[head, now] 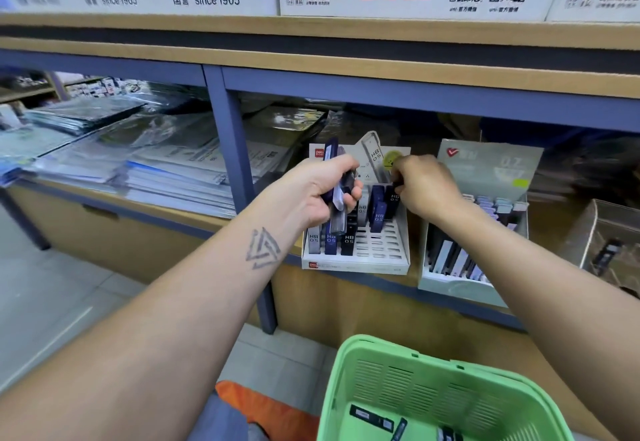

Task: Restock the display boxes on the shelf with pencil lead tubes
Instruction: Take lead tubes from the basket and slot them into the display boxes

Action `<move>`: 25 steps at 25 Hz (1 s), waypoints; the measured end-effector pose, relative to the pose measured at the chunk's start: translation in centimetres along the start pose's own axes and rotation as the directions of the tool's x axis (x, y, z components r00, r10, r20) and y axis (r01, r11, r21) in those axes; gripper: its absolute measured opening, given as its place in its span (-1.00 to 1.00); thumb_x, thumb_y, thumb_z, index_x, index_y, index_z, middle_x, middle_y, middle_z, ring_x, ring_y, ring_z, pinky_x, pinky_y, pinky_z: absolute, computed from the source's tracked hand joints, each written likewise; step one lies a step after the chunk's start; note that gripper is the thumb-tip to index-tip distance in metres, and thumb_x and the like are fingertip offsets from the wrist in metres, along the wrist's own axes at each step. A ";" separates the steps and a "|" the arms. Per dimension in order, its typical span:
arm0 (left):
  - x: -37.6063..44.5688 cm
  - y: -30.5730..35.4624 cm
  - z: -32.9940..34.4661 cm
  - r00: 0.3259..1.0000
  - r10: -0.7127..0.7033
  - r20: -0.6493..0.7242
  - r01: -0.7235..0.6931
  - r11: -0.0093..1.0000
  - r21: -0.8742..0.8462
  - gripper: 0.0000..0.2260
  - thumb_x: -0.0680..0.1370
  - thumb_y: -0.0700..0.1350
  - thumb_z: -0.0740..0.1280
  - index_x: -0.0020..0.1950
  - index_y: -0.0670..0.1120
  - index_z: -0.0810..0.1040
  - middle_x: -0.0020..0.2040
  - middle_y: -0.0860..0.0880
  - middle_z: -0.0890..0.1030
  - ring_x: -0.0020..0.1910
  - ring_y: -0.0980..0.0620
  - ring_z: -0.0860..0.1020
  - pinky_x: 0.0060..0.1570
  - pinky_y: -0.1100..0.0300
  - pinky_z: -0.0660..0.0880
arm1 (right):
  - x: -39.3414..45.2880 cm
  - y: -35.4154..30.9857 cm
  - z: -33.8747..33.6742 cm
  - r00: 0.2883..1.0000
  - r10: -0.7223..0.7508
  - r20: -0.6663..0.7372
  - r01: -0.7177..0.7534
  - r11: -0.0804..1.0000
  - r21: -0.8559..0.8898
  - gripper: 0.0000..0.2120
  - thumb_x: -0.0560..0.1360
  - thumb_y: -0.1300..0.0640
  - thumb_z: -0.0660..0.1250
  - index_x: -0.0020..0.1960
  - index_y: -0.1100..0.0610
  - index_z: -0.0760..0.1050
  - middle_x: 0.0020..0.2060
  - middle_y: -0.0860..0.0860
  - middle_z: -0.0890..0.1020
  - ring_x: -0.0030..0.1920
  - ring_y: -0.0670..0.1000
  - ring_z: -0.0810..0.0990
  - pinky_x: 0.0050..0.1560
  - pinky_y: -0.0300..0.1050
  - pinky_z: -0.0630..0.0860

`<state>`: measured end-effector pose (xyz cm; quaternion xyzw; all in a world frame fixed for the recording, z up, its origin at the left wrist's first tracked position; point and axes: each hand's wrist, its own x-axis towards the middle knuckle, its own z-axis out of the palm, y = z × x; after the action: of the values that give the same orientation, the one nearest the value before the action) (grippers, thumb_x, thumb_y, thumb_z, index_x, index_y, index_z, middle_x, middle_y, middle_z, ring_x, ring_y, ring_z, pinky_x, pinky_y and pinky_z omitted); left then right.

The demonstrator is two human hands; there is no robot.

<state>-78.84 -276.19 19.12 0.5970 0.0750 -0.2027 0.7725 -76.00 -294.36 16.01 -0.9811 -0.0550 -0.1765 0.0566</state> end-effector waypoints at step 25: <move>-0.7 -0.6 1.5 0.991 -0.074 0.116 0.070 0.997 0.033 -0.89 0.63 -0.14 0.31 0.00 -0.18 0.55 -0.30 -0.12 0.62 -0.49 0.06 0.55 -0.64 0.35 0.35 | -1.8 -0.5 -4.4 0.921 0.047 0.387 -0.389 0.196 0.900 -0.84 0.62 0.15 0.35 0.13 0.20 0.62 -0.19 0.11 0.70 -0.22 0.00 0.68 -0.14 -0.15 0.62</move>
<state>-79.89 -277.57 19.28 0.5923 0.0481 -0.2661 0.7590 -79.20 -294.57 19.53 -0.7439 -0.0181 0.0434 0.6667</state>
